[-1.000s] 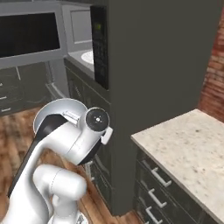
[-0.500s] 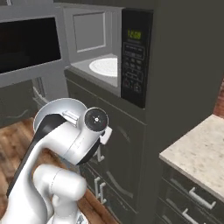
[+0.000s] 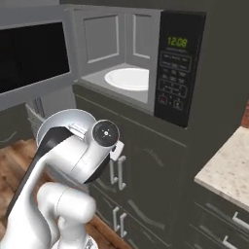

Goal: Place the bowl containing the garlic and broccoli in the microwave. Close the microwave door and press the start button to microwave the meal.

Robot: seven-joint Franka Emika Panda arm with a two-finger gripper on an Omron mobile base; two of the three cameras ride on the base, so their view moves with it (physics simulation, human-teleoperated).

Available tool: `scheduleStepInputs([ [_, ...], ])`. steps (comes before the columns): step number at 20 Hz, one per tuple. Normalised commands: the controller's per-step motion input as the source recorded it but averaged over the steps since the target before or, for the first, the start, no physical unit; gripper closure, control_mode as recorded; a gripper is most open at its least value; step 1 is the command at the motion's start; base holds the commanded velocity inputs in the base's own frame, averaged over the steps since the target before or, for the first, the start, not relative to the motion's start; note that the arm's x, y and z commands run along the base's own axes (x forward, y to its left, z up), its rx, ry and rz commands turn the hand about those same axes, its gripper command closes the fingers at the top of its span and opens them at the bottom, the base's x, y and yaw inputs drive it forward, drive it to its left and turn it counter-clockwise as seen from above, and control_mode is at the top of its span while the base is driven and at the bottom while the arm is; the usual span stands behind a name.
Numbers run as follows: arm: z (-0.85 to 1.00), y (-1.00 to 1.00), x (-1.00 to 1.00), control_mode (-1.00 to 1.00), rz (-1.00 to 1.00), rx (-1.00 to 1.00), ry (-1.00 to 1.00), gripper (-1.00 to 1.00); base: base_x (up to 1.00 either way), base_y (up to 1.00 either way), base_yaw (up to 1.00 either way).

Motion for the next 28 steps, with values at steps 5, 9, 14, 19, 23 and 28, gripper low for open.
scheduleStepInputs([
  [5, 0.0, 0.0, 0.0, 1.0, 0.0, 0.0, 0.0, 1.0, 0.35, 0.31, -0.29],
  [9, 0.0, 0.0, 0.0, 1.0, 0.0, 0.0, 0.0, 1.0, 0.39, 0.31, -0.27],
  [14, 0.0, 0.0, 0.0, 1.0, 0.0, 0.0, 0.0, 1.0, 0.26, 0.13, -0.21],
  [19, 0.0, 0.0, 0.0, 1.0, 0.0, 0.0, 0.0, 1.0, 0.27, 0.34, -0.16],
  [23, 0.0, 0.0, 0.0, 1.0, 0.0, 0.0, 0.0, 1.0, 0.25, 0.3, -0.13],
  [28, 0.0, 0.02, 0.1, -1.0, -0.03, -0.01, 0.0, 1.0, 0.0, 0.0, 0.0],
])
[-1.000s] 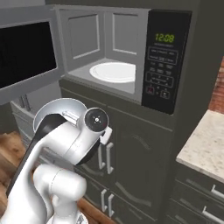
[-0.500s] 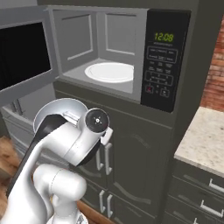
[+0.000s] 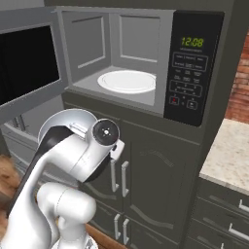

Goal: Place the bowl containing the garlic and broccoli in the microwave. Close the microwave door and press the start button to microwave the meal.

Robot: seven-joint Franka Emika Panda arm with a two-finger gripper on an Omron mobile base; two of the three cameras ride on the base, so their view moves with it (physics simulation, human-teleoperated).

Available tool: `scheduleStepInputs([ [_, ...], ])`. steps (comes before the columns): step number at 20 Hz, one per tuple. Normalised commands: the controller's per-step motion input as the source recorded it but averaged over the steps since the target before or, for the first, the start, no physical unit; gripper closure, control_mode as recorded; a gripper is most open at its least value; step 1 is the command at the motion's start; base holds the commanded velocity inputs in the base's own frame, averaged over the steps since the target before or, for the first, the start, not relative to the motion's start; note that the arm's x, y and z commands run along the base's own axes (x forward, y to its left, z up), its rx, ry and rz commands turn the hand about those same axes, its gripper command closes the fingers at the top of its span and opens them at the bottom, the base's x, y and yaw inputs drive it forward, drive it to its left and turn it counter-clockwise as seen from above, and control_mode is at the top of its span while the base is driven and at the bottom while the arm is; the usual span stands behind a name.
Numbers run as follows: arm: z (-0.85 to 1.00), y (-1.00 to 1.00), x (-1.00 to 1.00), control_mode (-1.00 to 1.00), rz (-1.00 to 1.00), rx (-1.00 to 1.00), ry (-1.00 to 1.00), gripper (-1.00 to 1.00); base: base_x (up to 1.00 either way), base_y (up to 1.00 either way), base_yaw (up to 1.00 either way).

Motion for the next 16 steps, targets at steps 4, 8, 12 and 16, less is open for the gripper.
scheduleStepInputs([
  [4, 0.09, 0.0, 0.0, -1.0, -0.07, 0.0, -0.03, 1.0, 0.0, 0.0, 0.0],
  [8, 0.75, 0.0, 0.0, -1.0, -0.14, 0.0, -0.07, 1.0, 0.0, 0.0, 0.0],
  [12, 0.5, -0.09, 0.07, -1.0, -0.34, -0.02, 0.01, 1.0, 0.0, 0.0, 0.0],
  [16, 0.49, 0.0, 0.13, -1.0, -0.35, 0.1, -0.01, 1.0, 0.0, 0.0, 0.0],
])
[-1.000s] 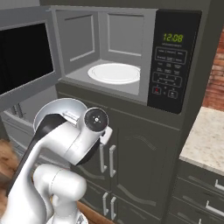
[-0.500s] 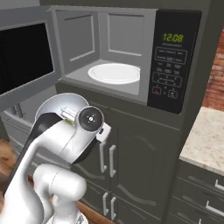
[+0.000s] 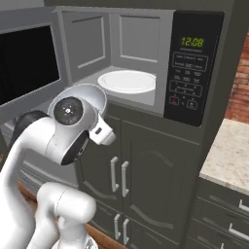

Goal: Place the bowl containing the garlic and broccoli in the microwave. Close the microwave door and press the start button to microwave the meal.

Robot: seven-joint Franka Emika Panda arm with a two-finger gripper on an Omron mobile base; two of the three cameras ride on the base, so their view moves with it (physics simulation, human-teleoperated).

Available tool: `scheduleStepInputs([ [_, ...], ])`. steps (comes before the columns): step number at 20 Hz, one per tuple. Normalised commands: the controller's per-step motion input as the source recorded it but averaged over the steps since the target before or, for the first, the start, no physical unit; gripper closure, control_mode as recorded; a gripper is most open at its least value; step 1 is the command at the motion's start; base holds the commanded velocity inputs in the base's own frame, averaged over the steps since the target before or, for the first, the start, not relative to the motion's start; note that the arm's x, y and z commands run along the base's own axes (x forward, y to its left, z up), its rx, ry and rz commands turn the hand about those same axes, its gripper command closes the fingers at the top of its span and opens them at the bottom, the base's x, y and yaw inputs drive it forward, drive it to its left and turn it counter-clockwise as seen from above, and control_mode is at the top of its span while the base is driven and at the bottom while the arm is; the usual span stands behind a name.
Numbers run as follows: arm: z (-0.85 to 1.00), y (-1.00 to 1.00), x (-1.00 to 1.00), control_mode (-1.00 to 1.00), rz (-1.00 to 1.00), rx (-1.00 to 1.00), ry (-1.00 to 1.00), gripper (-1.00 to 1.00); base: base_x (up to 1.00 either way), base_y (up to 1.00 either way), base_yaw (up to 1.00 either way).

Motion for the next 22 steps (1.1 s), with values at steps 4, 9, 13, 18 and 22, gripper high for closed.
scheduleStepInputs([
  [4, 0.56, -0.05, 0.38, -1.0, -0.35, 0.2, 0.02, 1.0, 0.0, 0.0, 0.0],
  [9, 0.41, -0.3, 0.53, -1.0, -0.29, 0.25, 0.04, 1.0, 0.0, 0.0, 0.0],
  [13, 0.26, -0.25, 0.63, -1.0, -0.15, 0.1, 0.01, 1.0, 0.0, 0.0, 0.0],
  [18, 0.1, -0.05, 0.78, -1.0, -0.15, 0.01, 0.0, 1.0, 0.0, 0.0, 0.0],
  [22, 0.09, -0.05, 0.86, -1.0, -0.13, 0.04, 0.0, 1.0, 0.0, 0.0, 0.0],
])
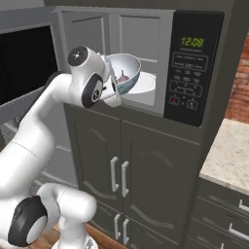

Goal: Place the bowl containing the garlic and broccoli in the microwave. Close the microwave door and press the start button to microwave the meal.

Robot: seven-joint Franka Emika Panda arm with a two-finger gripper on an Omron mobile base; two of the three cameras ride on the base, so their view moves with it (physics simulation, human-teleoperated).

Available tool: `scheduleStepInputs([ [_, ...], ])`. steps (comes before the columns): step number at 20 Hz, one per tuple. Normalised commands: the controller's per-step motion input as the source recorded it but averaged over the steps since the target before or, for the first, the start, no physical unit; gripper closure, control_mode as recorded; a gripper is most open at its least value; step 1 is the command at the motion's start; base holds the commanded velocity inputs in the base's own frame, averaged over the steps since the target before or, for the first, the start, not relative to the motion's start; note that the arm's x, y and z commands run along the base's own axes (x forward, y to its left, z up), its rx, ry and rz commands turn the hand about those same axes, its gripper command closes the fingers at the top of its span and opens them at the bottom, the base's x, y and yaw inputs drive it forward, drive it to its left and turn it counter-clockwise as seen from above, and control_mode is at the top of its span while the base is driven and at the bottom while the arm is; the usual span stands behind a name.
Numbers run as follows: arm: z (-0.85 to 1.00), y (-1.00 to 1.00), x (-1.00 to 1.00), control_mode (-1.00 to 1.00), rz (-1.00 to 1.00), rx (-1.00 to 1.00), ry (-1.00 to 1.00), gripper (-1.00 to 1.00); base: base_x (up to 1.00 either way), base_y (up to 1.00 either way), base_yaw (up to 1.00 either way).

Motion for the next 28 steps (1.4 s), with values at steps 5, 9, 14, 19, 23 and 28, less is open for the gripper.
scheduleStepInputs([
  [5, 0.02, -0.18, 0.84, -1.0, -0.11, 0.06, 0.01, 1.0, 0.0, 0.0, 0.0],
  [9, 0.0, -0.35, 0.67, -1.0, -0.16, 0.07, 0.07, 1.0, 0.0, 0.0, 0.0],
  [14, -0.05, -0.02, 0.43, -1.0, -0.3, 0.0, 0.03, 1.0, 0.0, 0.0, 0.0],
  [19, -0.37, 0.05, 0.7, -1.0, -0.18, 0.0, 0.0, 1.0, 0.0, 0.0, 0.0],
  [23, -0.05, 0.02, 0.21, -1.0, -0.02, 0.03, 0.0, 1.0, 0.0, 0.0, 0.0],
  [28, 0.11, 0.27, -0.04, -1.0, 0.0, 0.01, 0.01, 1.0, 0.0, 0.0, 0.0],
])
